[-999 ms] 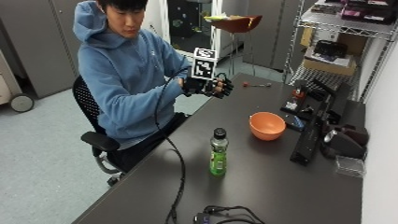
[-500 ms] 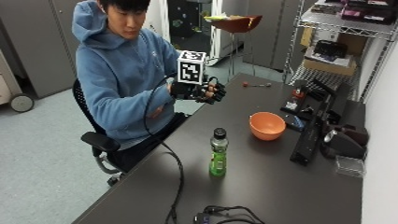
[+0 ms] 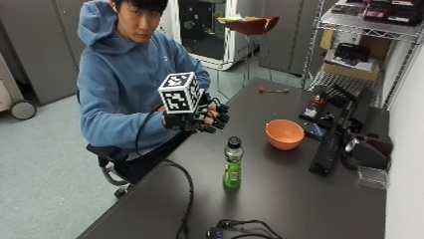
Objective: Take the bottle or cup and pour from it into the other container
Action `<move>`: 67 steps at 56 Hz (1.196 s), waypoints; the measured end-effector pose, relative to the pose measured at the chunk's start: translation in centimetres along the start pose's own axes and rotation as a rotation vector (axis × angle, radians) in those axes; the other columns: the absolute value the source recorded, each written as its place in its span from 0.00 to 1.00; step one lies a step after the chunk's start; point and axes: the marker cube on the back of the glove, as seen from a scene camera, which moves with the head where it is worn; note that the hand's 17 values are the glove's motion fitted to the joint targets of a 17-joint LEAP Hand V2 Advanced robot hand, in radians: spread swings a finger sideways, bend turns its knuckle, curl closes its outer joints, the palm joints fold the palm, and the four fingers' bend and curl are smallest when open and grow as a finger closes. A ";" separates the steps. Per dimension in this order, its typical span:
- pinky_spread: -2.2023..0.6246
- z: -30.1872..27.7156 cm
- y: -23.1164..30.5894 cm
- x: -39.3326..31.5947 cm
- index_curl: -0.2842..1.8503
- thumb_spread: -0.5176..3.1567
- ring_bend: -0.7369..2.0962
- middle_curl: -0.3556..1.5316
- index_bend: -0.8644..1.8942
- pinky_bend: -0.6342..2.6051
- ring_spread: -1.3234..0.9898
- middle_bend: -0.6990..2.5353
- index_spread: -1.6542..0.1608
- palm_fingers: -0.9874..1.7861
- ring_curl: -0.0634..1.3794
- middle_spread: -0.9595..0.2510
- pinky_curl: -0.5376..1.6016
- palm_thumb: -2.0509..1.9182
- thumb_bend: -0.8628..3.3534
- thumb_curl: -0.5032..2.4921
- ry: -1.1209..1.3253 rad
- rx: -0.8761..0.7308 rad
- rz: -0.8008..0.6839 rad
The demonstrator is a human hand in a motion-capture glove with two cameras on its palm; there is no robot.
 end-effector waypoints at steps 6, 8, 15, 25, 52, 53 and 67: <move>0.86 0.9 0.1 1.9 0.23 0.39 0.41 0.36 0.36 0.33 0.62 0.30 0.74 0.40 0.22 0.85 0.40 0.72 0.20 0.32 -0.014 0.006 0.013; 0.86 1.3 0.1 2.4 0.23 0.39 0.41 0.36 0.36 0.33 0.62 0.30 0.74 0.40 0.23 0.85 0.40 0.72 0.20 0.32 -0.033 0.005 0.018; 0.86 2.3 -0.1 4.3 0.23 0.39 0.41 0.37 0.36 0.33 0.62 0.30 0.74 0.40 0.23 0.85 0.41 0.72 0.20 0.32 -0.141 0.013 0.032; 0.86 3.7 -1.1 7.3 0.22 0.38 0.42 0.38 0.35 0.32 0.61 0.33 0.76 0.43 0.24 0.86 0.40 0.73 0.20 0.32 -0.297 0.099 0.024; 0.86 13.0 -3.7 7.1 0.20 0.37 0.45 0.38 0.34 0.34 0.61 0.33 0.77 0.43 0.26 0.88 0.42 0.72 0.20 0.32 -0.919 0.193 0.091; 0.86 13.3 -3.8 7.0 0.20 0.37 0.45 0.38 0.34 0.34 0.61 0.33 0.77 0.43 0.26 0.88 0.42 0.72 0.20 0.32 -0.938 0.193 0.096; 0.87 15.9 -6.3 4.5 0.19 0.36 0.46 0.38 0.35 0.37 0.62 0.31 0.77 0.45 0.26 0.90 0.43 0.72 0.20 0.32 -1.128 0.234 0.133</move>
